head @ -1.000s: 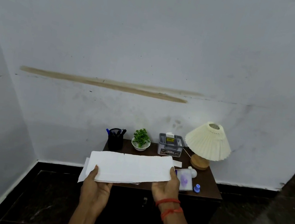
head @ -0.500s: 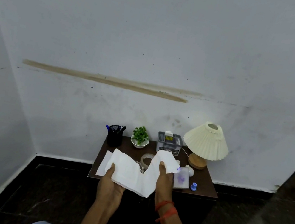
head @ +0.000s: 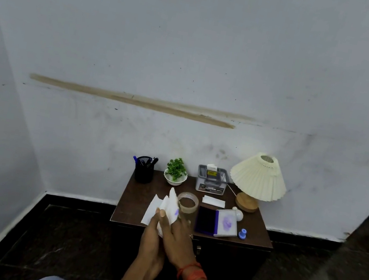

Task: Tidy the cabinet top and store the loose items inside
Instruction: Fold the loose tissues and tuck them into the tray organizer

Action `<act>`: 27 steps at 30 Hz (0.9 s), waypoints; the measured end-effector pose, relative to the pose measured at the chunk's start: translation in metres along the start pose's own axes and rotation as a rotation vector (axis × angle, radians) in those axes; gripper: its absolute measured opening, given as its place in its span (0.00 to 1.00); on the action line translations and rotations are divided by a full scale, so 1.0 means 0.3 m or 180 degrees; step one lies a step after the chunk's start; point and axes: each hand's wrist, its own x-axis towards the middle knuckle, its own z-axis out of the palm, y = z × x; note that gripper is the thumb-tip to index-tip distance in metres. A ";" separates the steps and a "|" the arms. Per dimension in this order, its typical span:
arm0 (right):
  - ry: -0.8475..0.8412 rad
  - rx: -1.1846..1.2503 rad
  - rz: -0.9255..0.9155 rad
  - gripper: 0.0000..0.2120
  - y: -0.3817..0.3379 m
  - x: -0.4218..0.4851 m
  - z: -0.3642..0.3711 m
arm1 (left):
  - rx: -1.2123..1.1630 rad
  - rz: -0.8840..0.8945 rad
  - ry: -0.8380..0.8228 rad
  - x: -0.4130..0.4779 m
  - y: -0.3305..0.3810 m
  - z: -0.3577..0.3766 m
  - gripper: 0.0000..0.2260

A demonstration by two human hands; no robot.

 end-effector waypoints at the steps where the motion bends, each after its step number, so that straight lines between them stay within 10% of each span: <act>1: -0.0114 -0.0324 0.0013 0.43 0.007 0.000 0.001 | -0.0038 0.0034 -0.0125 -0.007 0.000 0.002 0.23; 6: -0.0359 -0.1144 -0.0041 0.39 0.005 -0.020 -0.004 | -0.0503 0.0650 0.0097 -0.035 -0.073 0.078 0.41; 10: -0.0291 -0.0890 -0.0107 0.37 -0.009 -0.019 -0.019 | 0.0157 0.0213 0.0077 -0.043 -0.014 0.021 0.23; 13: 0.0190 -0.0087 0.0108 0.36 -0.003 -0.042 -0.059 | -0.0054 -0.0024 0.0110 0.019 -0.001 -0.025 0.19; 17: 0.0422 0.2242 0.2072 0.40 0.206 -0.083 -0.081 | -0.0482 -0.0169 0.0241 0.112 -0.032 -0.103 0.16; 27: 0.0328 0.4354 0.2562 0.24 0.164 -0.069 -0.123 | -0.0422 0.0294 -0.0103 -0.068 0.043 0.018 0.13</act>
